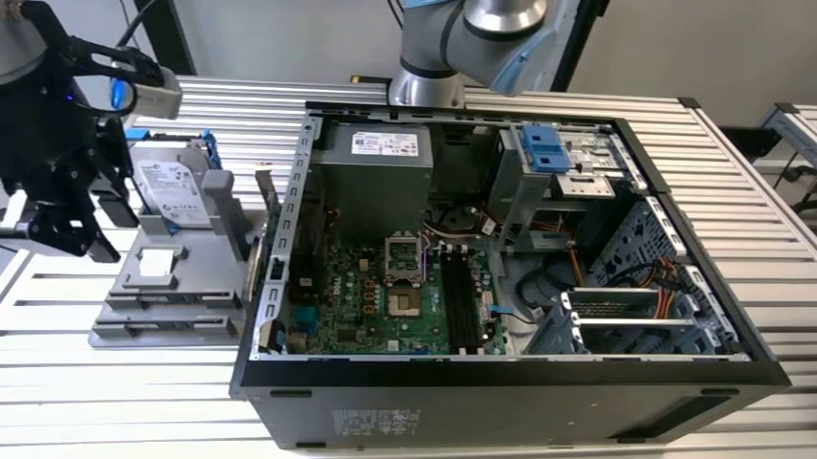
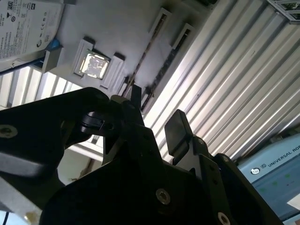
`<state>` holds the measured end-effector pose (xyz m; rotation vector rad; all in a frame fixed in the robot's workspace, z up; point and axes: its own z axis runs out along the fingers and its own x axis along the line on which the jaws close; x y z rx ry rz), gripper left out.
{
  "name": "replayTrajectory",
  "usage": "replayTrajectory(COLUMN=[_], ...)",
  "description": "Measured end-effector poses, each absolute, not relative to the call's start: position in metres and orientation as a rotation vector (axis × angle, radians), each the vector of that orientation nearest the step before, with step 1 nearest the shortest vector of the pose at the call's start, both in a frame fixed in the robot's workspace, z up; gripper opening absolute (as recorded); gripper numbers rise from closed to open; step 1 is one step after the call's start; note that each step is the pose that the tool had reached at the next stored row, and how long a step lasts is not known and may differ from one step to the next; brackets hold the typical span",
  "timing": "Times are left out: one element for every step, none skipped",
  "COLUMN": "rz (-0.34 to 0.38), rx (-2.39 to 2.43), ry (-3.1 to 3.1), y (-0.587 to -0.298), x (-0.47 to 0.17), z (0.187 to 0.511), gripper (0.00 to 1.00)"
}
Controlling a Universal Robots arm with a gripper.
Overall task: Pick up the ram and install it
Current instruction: 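Pick up the ram and move it above insertion slot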
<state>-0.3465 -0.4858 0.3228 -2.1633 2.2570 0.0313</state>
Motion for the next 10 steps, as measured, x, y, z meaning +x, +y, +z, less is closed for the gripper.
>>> replayTrajectory(rz=[0.031,0.031,0.031,0.031,0.031,0.032,0.032,0.032,0.032,0.032], rx=[-2.163,-2.165,-2.168,-2.171,-2.176,-2.182,-2.189,-2.194,-2.196,-2.197], ry=[2.257,2.256,2.253,2.25,2.245,2.239,2.233,2.228,2.225,2.225], y=[-0.486,-0.486,-0.486,-0.486,-0.486,-0.486,-0.486,-0.486,-0.486,-0.486], x=[-0.347,-0.347,-0.346,-0.346,-0.347,-0.347,-0.347,-0.347,-0.347,-0.347], z=[0.321,0.32,0.319,0.317,0.316,0.315,0.313,0.312,0.311,0.31], gripper=[1.0,1.0,1.0,1.0,1.0,1.0,1.0,1.0,1.0,1.0])
